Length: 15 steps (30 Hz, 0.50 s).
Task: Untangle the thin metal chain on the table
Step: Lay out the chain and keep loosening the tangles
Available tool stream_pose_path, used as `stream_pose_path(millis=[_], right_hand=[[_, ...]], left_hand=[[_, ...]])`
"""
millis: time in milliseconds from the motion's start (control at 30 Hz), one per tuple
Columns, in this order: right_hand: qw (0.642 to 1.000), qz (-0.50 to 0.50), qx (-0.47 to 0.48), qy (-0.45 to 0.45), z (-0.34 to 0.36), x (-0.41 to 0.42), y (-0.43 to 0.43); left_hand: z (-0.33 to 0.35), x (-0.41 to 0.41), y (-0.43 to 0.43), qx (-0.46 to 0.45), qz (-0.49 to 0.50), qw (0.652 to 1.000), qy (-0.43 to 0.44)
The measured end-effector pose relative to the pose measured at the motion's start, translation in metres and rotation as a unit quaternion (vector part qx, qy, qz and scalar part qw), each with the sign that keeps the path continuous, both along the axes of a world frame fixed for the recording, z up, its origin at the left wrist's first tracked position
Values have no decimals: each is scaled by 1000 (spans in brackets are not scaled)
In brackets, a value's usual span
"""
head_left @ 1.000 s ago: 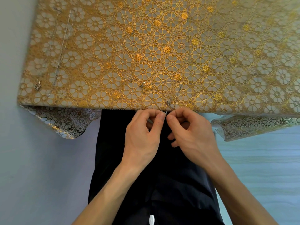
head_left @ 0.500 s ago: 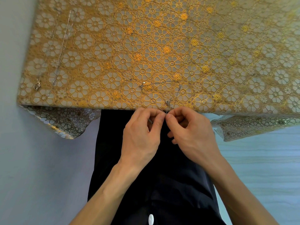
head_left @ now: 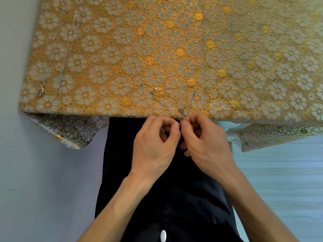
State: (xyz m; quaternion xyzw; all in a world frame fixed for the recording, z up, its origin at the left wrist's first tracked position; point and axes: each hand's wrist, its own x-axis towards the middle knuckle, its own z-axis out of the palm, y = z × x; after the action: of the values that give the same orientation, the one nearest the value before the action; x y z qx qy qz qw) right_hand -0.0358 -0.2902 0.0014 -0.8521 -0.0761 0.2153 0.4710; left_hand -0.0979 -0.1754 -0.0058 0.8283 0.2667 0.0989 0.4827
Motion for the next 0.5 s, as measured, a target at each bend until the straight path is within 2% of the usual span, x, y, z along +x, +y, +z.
stream_pose_path(millis=[333,500], right_hand=[[999,29,7,-32,3,-1,-1],[997,44,-18,-58,6,1,-3]], left_hand=[[4,0,19,73,-60,995,-33],[6,3,24,105,-92,989,-41]])
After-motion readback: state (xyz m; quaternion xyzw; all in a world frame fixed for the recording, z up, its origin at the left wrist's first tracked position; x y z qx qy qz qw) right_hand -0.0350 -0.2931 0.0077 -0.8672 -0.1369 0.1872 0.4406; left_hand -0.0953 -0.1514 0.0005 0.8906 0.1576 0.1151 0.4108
